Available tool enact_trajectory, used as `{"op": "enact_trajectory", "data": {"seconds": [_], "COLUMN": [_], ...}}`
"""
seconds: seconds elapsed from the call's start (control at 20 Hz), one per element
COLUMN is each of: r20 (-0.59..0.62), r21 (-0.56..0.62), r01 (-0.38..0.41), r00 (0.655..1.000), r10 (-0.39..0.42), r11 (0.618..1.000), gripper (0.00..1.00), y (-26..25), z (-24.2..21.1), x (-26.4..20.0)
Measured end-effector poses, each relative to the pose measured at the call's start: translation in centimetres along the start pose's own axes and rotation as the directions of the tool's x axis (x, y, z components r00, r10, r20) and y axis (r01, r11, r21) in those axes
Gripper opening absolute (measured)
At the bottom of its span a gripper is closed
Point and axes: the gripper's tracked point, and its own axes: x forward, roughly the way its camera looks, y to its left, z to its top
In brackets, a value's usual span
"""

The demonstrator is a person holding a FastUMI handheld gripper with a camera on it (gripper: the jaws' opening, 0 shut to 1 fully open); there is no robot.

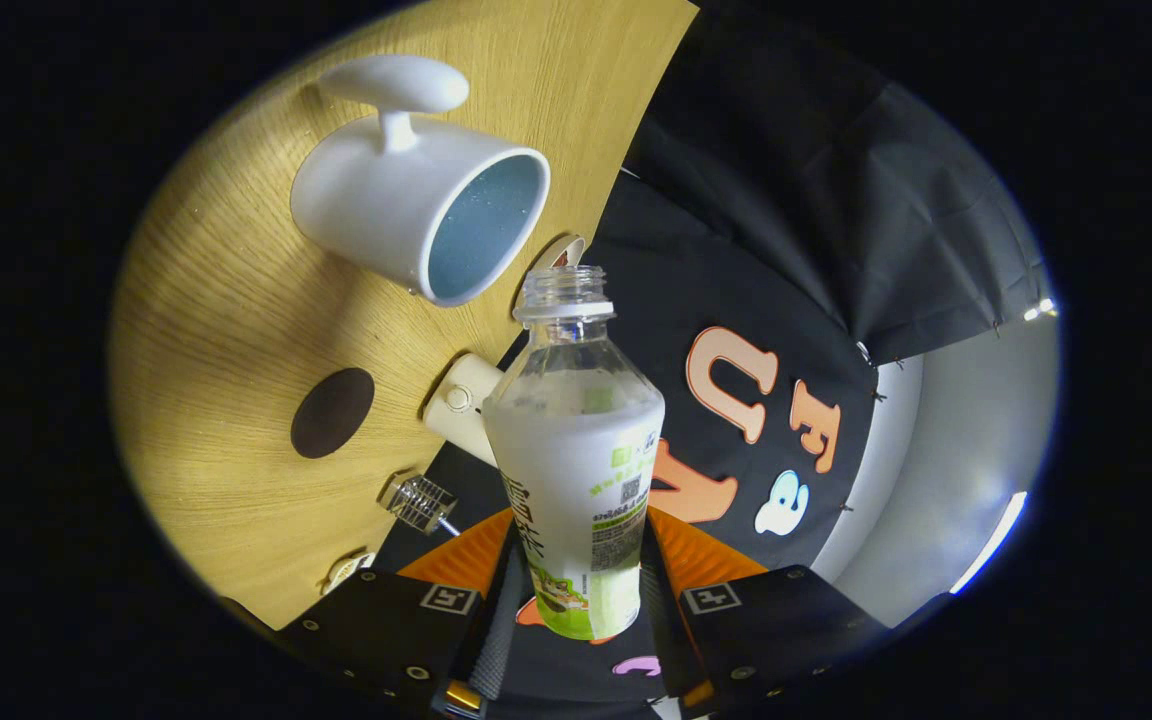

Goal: Take the bottle from table, then pour the juice into the cup, finally place the bottle on the coaster

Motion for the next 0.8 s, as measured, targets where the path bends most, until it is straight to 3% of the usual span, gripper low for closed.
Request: {"op": "enact_trajectory", "data": {"seconds": [0.2, 0.4, 0.6, 0.8], "r20": [-0.012, 0.006, 0.062, 0.123], "r21": [0.239, 0.474, 0.769, 0.934], "r01": [-0.092, -0.144, -0.172, -0.191], "r00": [0.995, 0.987, 0.979, 0.965], "r10": [0.097, 0.16, 0.195, 0.23], "r11": [0.967, 0.869, 0.615, 0.301], "gripper": [0.6, 0.6, 0.6, 0.61], "y": [2.2, 2.3, 1.7, 2.1], "z": [-0.1, 0.1, 0.2, 0.1], "x": [0.0, 0.5, 1.4, 2.9]}}
